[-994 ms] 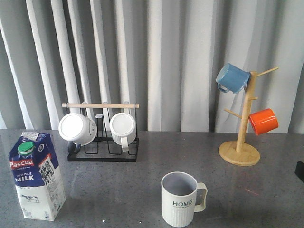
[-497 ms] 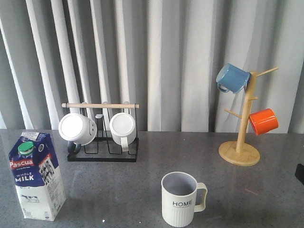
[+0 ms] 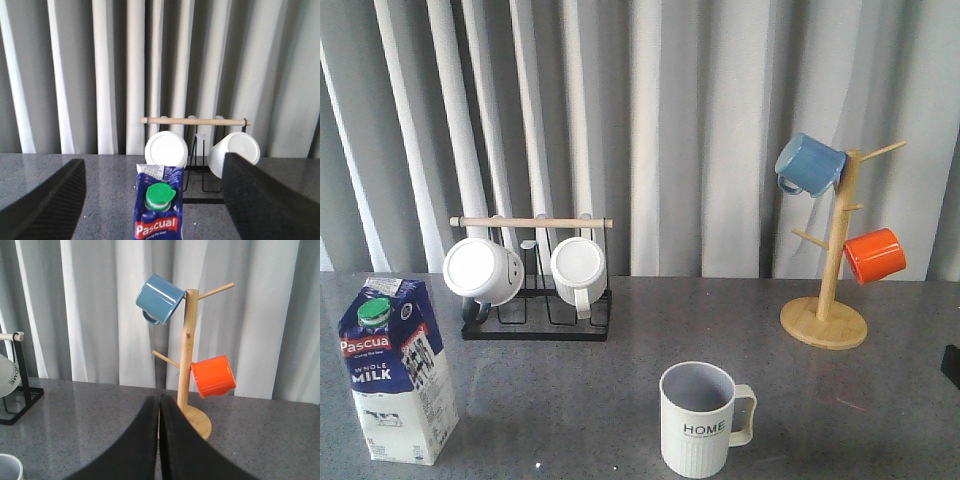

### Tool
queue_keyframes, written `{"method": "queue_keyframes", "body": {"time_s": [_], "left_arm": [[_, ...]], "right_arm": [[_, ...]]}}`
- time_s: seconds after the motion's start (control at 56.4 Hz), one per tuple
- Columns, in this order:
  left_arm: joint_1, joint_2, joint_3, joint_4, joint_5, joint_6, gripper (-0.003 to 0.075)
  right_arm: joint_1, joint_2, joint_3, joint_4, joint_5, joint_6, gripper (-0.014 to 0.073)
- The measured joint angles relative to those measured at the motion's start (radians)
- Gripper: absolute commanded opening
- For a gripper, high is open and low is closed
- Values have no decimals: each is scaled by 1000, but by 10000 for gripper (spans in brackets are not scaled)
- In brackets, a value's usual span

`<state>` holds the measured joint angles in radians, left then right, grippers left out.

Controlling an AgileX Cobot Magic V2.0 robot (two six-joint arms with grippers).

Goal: Place milk next to cup

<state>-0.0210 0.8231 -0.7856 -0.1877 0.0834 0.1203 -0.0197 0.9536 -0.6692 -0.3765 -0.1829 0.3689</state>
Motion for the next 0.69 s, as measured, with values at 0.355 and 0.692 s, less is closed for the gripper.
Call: {"method": "queue_keyframes", "body": {"time_s": [0.355,0.692], "left_arm": [[-16,315,-167,-35,-25,-78,725],[-22,536,-170,-31,-90,-78,719]], "right_arm": [[0,0,0,0,0,1,-8],[0,0,0,0,0,1,-8]]}}
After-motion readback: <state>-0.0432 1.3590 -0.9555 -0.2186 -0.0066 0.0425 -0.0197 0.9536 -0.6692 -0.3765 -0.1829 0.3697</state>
